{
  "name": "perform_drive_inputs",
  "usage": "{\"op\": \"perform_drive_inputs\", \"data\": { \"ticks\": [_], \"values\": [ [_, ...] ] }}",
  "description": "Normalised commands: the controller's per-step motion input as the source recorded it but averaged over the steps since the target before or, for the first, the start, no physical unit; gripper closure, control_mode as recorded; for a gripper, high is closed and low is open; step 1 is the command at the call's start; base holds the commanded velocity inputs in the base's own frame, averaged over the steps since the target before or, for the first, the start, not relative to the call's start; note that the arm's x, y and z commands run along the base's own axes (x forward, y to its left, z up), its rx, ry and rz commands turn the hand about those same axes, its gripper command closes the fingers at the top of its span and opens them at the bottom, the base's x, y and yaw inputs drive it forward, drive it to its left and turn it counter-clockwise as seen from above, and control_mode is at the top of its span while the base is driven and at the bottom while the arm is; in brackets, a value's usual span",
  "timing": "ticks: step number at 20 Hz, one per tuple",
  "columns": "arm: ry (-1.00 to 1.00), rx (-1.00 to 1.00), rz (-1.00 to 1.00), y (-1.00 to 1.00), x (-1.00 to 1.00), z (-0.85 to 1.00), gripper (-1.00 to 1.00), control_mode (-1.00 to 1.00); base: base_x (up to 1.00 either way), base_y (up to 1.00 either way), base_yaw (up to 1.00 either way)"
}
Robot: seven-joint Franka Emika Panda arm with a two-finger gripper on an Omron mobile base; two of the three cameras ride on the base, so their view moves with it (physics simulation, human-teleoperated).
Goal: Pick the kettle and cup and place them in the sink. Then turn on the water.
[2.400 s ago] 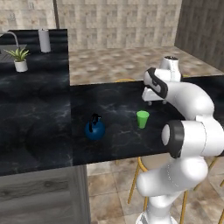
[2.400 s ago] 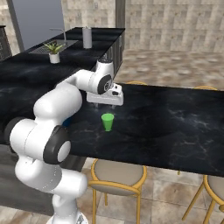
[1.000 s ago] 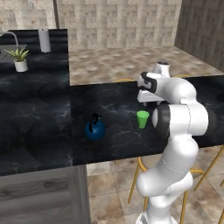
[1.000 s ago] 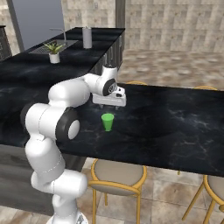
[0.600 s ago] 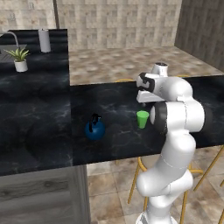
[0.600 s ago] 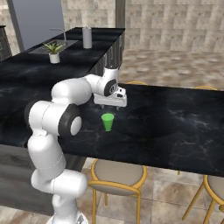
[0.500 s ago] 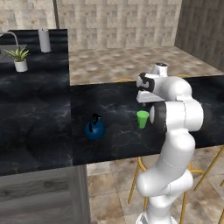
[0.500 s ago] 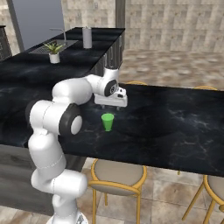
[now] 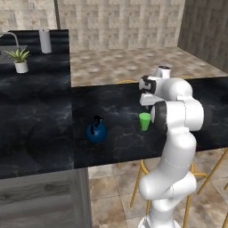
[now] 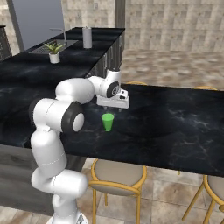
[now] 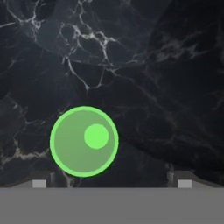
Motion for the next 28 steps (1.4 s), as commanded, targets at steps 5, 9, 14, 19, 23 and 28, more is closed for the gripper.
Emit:
{"op": "perform_drive_inputs", "data": {
  "ticks": [5,9,14,19,23,28],
  "values": [
    [0.0,0.0,0.0,-0.04,0.03,-0.17,-1.0,-1.0,0.0,0.0,0.0],
    [0.0,0.0,0.0,0.0,0.05,-0.16,-1.0,-1.0,0.0,0.0,0.0],
    [0.0,0.0,0.0,0.0,0.02,-0.17,-1.0,-1.0,0.0,0.0,0.0],
    [0.0,0.0,0.0,-0.02,0.03,-0.18,-1.0,-1.0,0.0,0.0,0.0],
    [0.0,0.0,0.0,-0.03,0.0,-0.19,-1.0,-1.0,0.0,0.0,0.0],
    [0.0,0.0,0.0,-0.01,0.04,-0.18,-1.0,-1.0,0.0,0.0,0.0]
  ]
}}
